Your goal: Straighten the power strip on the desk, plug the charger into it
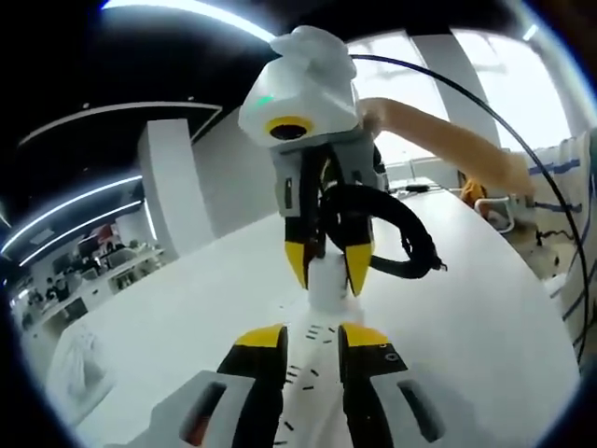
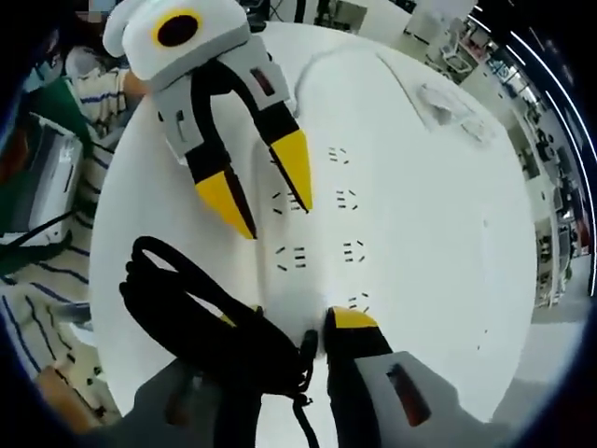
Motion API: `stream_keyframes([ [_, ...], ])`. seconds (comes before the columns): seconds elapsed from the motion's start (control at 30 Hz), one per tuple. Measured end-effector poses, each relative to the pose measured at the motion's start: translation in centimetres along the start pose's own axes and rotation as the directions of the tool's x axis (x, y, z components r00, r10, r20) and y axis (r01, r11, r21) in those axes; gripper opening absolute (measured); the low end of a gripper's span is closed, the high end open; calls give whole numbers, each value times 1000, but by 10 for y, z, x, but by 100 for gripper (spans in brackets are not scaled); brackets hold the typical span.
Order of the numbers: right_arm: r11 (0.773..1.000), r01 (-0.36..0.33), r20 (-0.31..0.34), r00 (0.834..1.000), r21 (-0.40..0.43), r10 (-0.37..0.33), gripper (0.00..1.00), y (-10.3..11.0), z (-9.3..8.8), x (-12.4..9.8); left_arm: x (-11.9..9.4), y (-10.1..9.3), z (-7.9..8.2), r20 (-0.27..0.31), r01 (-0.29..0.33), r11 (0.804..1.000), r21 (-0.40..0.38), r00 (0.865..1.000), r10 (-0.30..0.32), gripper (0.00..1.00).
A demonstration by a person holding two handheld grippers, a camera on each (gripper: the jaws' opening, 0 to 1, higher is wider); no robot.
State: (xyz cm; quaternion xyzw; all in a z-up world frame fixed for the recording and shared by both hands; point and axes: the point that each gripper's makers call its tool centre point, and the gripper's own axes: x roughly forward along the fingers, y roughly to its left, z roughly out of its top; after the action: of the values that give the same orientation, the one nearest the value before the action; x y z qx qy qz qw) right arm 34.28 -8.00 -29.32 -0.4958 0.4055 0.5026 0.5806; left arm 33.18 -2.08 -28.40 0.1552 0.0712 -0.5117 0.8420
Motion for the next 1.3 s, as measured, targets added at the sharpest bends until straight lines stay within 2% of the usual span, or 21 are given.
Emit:
stream_keyframes([
  [0.07,1000,16,-38,999,-12,-16,23,1,-1,2,0,-1,0,-1,0,1000,3,1000,0,21],
  [0.4,999,40,-16,999,-12,-40,23,0,-1,2,1,-3,0,0,1,1000,3,1000,-1,21],
  [0.57,999,43,-52,998,-22,-44,23,1,-2,3,1,-4,0,-1,-1,1000,4,1000,1,21],
  [0.8,999,46,10,999,0,-46,24,2,-2,3,1,-4,-1,-3,-3,1000,7,1000,3,21],
  [1.23,998,68,31,997,-4,-68,24,2,0,4,0,2,-3,-15,-9,1000,4,1000,9,21],
  [1.3,997,75,57,996,-8,-75,24,2,0,3,-1,4,-3,-17,-8,1000,4,1000,8,21],
])
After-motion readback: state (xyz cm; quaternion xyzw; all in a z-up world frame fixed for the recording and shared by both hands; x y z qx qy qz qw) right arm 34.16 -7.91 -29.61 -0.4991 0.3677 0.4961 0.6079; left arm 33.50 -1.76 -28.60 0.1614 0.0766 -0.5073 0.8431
